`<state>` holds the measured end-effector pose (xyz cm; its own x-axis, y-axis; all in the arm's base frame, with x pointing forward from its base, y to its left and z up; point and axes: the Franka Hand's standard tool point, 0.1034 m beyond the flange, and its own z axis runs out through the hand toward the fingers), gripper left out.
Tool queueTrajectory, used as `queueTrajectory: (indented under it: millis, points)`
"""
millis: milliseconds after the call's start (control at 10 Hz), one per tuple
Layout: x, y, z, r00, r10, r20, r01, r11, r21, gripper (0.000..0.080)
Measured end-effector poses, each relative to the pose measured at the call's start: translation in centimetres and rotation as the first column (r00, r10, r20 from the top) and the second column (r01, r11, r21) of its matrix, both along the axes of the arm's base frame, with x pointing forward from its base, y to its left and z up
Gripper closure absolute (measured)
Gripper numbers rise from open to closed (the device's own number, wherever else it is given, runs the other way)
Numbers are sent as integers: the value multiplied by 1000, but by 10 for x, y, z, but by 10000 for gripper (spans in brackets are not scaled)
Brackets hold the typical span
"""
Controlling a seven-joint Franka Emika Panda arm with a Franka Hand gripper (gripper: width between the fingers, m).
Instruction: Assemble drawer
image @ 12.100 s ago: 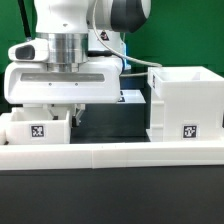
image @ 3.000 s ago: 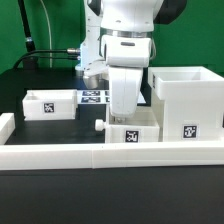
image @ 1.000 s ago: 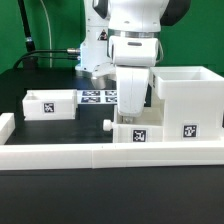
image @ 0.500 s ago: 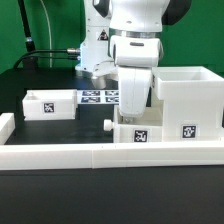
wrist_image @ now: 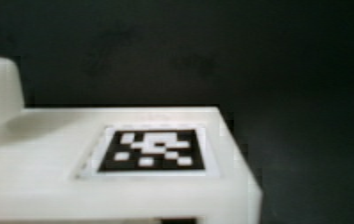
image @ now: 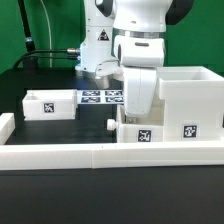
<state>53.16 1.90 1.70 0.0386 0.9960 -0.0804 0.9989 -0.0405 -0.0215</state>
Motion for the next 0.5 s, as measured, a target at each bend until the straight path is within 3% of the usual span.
queueTrajectory:
  millis: [300,400,500]
  points:
    - [3,-1,2,1000,-11,1,11,1000,-8,755]
    - [3,-1,2,1000,-11,0,11,1000,-8,682]
    - [2,-1,2,1000,-18,1,18,1000,-8,682]
